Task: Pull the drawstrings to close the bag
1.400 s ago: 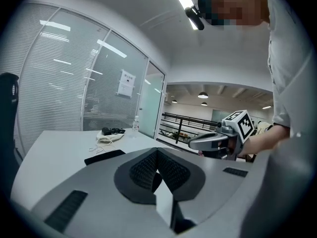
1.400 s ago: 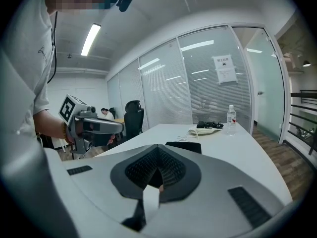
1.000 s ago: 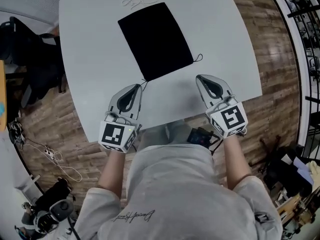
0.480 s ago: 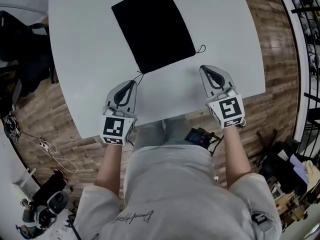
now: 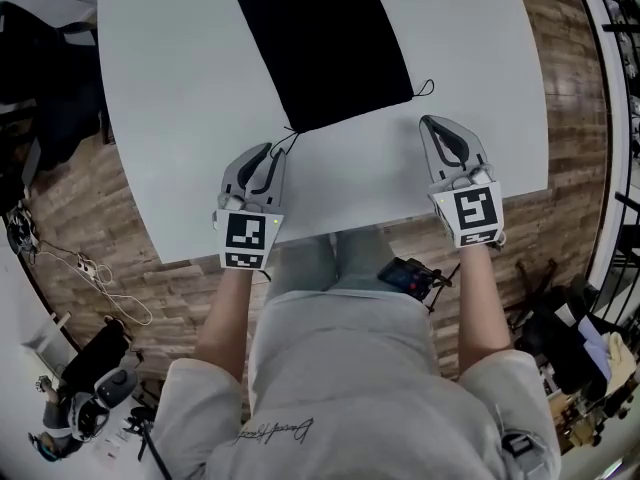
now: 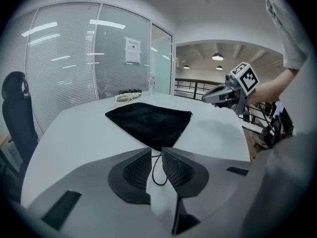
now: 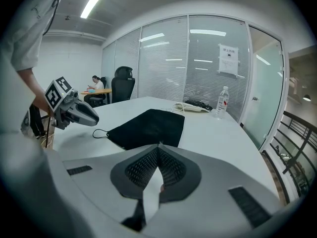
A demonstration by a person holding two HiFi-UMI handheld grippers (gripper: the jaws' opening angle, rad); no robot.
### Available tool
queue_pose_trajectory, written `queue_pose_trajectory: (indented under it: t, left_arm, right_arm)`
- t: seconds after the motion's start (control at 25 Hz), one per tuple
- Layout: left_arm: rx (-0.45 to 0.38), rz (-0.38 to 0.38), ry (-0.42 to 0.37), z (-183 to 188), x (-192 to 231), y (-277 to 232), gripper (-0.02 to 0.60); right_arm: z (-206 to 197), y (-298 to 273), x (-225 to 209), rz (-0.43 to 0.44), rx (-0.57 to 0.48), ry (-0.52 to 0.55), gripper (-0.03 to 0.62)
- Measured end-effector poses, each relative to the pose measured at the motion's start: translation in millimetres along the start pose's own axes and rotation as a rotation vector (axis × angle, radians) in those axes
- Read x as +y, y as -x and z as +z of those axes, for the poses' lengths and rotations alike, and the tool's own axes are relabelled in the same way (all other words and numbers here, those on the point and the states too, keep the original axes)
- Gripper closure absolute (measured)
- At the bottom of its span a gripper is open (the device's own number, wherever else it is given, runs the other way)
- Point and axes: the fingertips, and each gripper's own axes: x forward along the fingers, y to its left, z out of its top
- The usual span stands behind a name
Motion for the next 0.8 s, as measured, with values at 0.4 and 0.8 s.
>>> queue_pose_trajectory:
  t: [0.4, 0.8]
  left_arm:
    - [0.132, 0.052, -0.184, -29.6, 5.5, -28.6, 0.488]
    - [0.151, 0.089, -0.235, -31.6, 5.8, -37.7, 0.498]
  right_arm:
    - [-11.6, -7.3, 8.3, 0.008, 0.011, -0.005, 0.58]
    - [-11.9, -8.7, 6.4, 0.0, 0.017, 0.005, 0.58]
